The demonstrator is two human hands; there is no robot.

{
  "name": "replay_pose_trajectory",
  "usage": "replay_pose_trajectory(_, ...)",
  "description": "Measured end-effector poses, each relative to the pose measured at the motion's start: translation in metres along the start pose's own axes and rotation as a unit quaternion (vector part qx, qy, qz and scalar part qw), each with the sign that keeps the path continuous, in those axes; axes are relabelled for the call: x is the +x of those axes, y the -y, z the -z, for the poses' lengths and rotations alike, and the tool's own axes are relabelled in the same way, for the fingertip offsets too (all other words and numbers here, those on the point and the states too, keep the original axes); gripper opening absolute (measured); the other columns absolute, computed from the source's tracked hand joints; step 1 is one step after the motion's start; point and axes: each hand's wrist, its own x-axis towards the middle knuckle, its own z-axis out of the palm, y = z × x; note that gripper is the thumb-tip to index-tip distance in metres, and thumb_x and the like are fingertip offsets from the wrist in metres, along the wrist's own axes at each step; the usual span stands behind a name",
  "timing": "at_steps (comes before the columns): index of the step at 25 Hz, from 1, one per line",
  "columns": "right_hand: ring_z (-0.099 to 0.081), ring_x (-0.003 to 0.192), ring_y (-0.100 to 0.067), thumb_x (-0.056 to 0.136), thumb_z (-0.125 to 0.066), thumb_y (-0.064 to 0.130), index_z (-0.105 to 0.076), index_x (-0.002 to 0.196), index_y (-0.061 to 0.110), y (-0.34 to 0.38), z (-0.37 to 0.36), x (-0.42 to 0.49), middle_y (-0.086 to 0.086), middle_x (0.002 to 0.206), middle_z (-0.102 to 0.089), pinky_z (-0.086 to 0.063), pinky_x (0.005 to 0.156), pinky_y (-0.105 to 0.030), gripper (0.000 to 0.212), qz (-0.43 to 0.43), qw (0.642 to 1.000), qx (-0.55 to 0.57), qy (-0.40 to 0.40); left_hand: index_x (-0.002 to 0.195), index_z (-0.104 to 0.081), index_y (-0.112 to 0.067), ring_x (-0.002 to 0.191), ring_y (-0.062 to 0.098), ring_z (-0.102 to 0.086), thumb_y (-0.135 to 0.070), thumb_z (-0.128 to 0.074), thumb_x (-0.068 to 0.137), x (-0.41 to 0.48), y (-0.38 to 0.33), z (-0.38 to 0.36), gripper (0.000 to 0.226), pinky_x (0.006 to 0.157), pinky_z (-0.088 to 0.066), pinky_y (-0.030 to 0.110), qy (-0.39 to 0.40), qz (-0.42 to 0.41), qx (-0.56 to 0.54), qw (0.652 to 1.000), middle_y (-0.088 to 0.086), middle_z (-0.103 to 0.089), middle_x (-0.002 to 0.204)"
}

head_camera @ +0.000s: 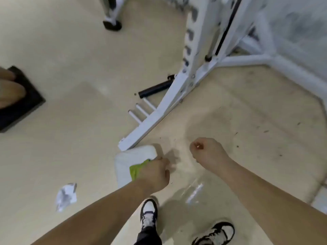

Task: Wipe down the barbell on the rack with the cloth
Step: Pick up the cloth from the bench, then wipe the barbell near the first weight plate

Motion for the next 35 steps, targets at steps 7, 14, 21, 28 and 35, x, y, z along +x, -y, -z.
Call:
replay_pose_trajectory(7,-0.07,0.069,-0.022,0.097,-0.055,0.025,-0.07,0.092,0.016,-0.064,-0.129,0.086,-0.013,0.089,-0.075,-0.059,0.075,-0.043,0.018,-0.065,0.992,0.092,0.053,0.149,-0.042,-0.016,0.134,0.034,-0.045,-0.032,-0.043,0.087,0.096,0.117,-0.1,0.064,0.107,-0.043,0.043,0.096,0.119,-0.016,0.988,0.01,-0.045,0.147)
replay_pose_trajectory(14,-0.065,0.068,-0.019,0.099,-0.055,0.018,-0.07,0.104,0.013,-0.087,-0.129,0.093,-0.01,0.086,-0.073,-0.056,0.066,-0.034,0.016,-0.133,0.974,0.176,0.058,0.113,-0.054,-0.016,0.099,0.027,-0.061,-0.024,-0.06,0.086,0.136,0.133,-0.134,0.028,0.084,-0.053,0.037,0.07,0.159,0.017,0.985,0.005,-0.064,0.108)
replay_pose_trajectory(21,-0.067,0.105,-0.021,0.095,-0.067,0.036,-0.064,0.122,0.023,-0.059,-0.014,0.009,-0.003,0.121,-0.065,-0.06,0.091,-0.043,0.03,-0.162,0.951,0.265,0.007,0.095,-0.068,-0.016,0.086,0.03,-0.075,-0.035,-0.071,0.069,0.037,-0.021,0.005,0.033,0.075,-0.064,0.047,0.049,0.072,-0.423,0.902,0.012,-0.076,0.093)
replay_pose_trajectory(28,-0.074,0.105,-0.021,0.091,-0.071,0.048,-0.069,0.123,0.022,-0.003,0.186,-0.126,0.001,0.115,-0.077,-0.057,0.098,-0.045,0.042,-0.068,0.902,0.415,0.098,0.122,-0.068,-0.01,0.107,0.038,-0.073,-0.031,-0.083,0.078,-0.105,-0.228,0.157,0.052,0.093,-0.057,0.063,0.06,-0.03,-0.631,0.773,0.018,-0.075,0.117)
replay_pose_trajectory(35,-0.076,0.099,-0.015,0.1,-0.063,0.028,-0.071,0.119,0.02,0.034,0.323,-0.233,0.002,0.108,-0.079,-0.059,0.088,-0.038,0.022,0.064,0.906,0.418,-0.011,0.115,-0.07,-0.004,0.111,0.039,-0.071,-0.017,-0.078,0.087,-0.192,-0.348,0.235,0.033,0.084,-0.061,0.042,0.075,-0.089,-0.703,0.702,0.023,-0.073,0.119)
